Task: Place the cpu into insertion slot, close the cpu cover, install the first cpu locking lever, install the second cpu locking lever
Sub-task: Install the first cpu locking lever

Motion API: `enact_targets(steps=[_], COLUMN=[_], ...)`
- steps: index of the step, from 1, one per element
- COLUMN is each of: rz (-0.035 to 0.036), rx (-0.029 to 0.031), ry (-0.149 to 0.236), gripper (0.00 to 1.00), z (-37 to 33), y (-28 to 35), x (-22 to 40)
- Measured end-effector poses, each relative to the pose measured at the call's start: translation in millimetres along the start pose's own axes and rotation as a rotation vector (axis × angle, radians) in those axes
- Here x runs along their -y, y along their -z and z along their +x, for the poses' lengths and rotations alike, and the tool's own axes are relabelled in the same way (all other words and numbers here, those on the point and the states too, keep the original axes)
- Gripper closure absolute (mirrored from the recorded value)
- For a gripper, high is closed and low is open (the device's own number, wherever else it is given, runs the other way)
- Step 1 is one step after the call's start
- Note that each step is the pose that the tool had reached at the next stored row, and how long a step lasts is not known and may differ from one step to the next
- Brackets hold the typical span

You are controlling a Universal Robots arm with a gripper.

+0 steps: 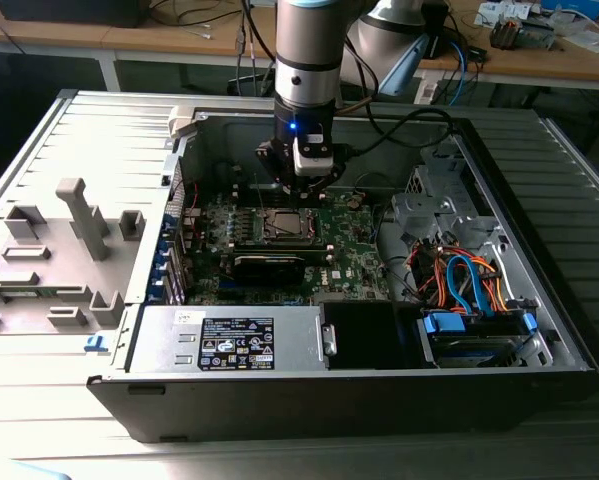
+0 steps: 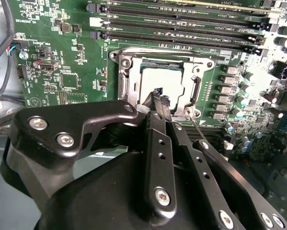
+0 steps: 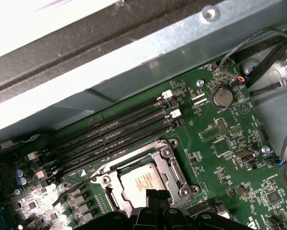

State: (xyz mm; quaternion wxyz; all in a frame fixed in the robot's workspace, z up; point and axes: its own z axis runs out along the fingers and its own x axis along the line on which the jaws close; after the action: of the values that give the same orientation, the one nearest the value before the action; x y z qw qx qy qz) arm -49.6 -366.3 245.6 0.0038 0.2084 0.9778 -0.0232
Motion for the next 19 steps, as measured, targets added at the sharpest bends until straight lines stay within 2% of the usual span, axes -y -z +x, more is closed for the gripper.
enact_targets(steps=[19], rz=[-0.0016], rx=[0.004], ry=[0.091], gripper=[0.89], z=[0.0], y=[0.0], x=[0.0])
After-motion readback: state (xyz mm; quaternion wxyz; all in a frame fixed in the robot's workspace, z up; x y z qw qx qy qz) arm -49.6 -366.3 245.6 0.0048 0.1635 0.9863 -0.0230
